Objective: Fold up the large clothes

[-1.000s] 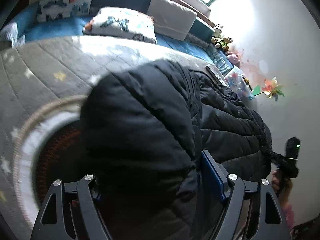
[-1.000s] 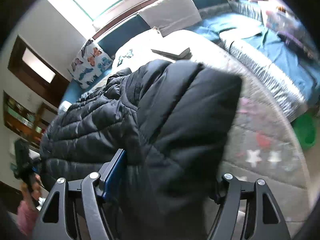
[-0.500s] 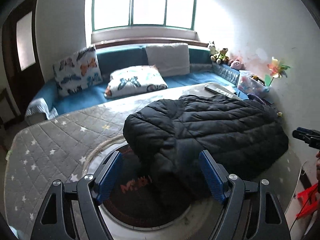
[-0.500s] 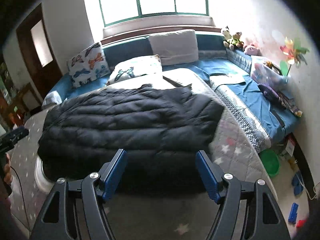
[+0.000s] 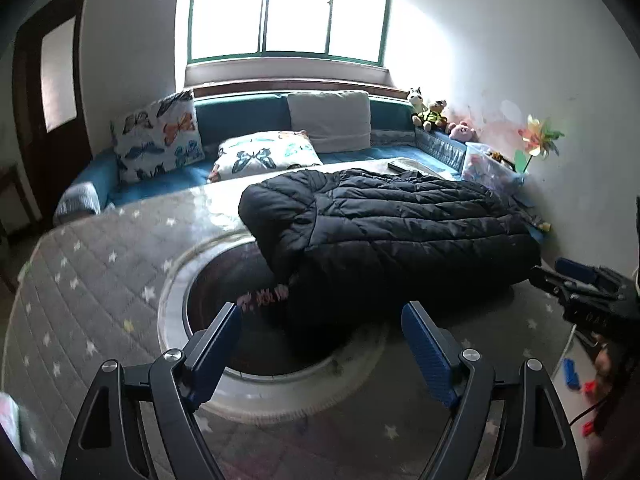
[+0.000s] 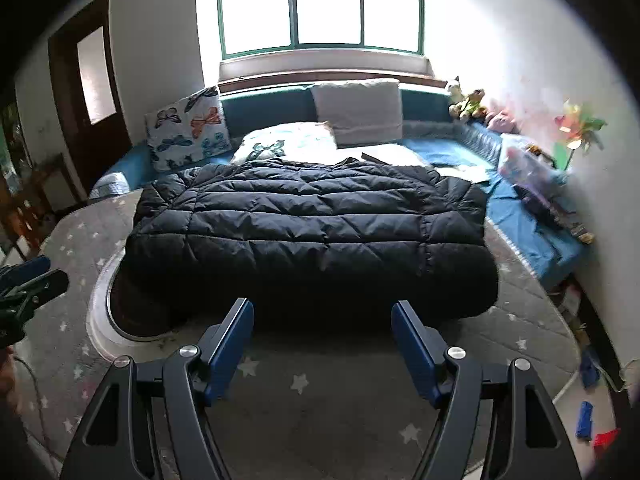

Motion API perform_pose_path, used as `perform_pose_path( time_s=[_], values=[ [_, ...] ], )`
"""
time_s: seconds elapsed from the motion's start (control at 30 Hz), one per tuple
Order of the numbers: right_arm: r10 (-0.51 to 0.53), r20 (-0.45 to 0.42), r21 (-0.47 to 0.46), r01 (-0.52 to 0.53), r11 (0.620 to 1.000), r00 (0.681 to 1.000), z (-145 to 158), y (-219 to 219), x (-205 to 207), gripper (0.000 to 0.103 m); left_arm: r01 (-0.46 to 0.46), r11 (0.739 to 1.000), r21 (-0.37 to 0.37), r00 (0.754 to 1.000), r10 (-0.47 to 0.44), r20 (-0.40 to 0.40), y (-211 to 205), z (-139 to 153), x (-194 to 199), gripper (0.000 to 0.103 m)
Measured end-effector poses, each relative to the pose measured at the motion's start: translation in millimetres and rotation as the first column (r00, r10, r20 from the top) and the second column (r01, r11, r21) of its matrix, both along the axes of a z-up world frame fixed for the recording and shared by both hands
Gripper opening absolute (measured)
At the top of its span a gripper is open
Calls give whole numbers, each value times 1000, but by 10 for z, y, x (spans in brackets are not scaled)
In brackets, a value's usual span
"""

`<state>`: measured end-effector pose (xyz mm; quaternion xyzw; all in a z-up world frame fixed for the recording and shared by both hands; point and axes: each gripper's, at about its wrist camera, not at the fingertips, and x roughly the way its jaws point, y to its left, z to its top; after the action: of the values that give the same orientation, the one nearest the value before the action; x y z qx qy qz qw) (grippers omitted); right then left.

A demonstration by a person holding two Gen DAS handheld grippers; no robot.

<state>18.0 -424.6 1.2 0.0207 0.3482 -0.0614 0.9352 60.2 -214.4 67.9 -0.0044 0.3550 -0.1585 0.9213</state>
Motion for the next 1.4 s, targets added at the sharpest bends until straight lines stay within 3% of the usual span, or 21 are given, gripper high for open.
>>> perform_pose_path(
  time_s=[0.2, 0.47, 1.4],
  values=[
    [-9, 19, 44, 8, 999, 1000, -8, 98, -180, 78, -17, 1000, -22, 1000, 17, 4, 76, 24, -256, 88],
    [-10, 40, 0, 10, 1000, 999, 39, 258, -300, 78, -20, 1000, 7, 1000, 19, 17, 34, 55, -420, 88],
    [-2, 42, -15, 3, 1000, 999, 49, 306, -345, 78, -8, 1000, 15, 1000, 8, 18, -16, 68, -458, 88]
  ],
)
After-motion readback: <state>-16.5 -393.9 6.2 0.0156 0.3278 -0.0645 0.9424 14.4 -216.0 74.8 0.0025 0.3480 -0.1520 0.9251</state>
